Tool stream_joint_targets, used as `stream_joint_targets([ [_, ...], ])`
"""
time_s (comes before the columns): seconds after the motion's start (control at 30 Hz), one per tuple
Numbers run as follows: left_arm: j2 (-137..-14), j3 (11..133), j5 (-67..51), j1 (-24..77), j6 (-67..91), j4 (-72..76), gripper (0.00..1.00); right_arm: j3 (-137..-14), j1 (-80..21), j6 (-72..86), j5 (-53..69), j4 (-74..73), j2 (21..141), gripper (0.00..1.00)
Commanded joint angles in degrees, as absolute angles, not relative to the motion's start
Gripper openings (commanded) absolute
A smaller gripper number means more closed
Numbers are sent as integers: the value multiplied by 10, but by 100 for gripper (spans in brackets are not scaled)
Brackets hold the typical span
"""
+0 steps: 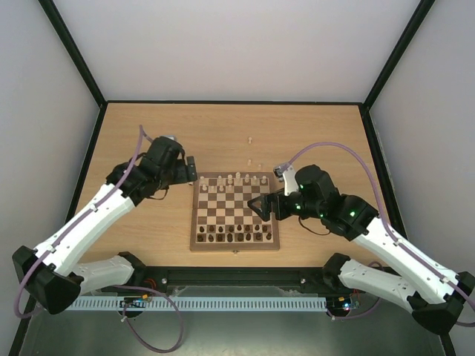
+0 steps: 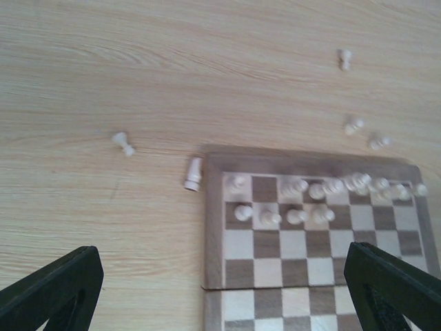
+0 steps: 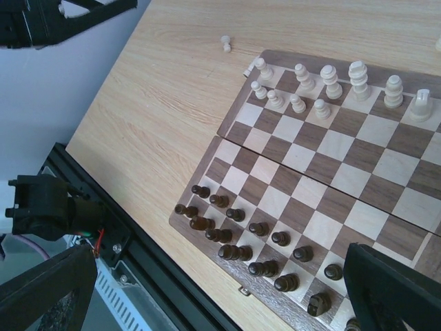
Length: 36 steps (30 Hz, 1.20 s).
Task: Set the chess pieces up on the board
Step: Pick up the chess piece at the center of the board.
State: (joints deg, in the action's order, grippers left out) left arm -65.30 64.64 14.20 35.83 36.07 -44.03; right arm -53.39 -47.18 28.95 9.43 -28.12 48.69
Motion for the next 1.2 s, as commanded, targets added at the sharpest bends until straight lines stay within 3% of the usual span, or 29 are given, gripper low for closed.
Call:
stream_joint_targets([
  [0.0, -655, 638, 91, 285, 308, -428, 99, -534, -473, 299, 97, -265, 502, 99],
  [0.5, -809, 700, 84, 115, 263, -381, 99, -522, -474, 269, 97, -230, 545, 99],
  [0.8, -945, 753, 62, 88, 265, -350, 99, -502, -473, 255, 104, -222, 553, 99],
  [1.17, -977, 658, 46, 162, 311, -281, 76, -477, -473, 254, 101, -222, 539, 99],
])
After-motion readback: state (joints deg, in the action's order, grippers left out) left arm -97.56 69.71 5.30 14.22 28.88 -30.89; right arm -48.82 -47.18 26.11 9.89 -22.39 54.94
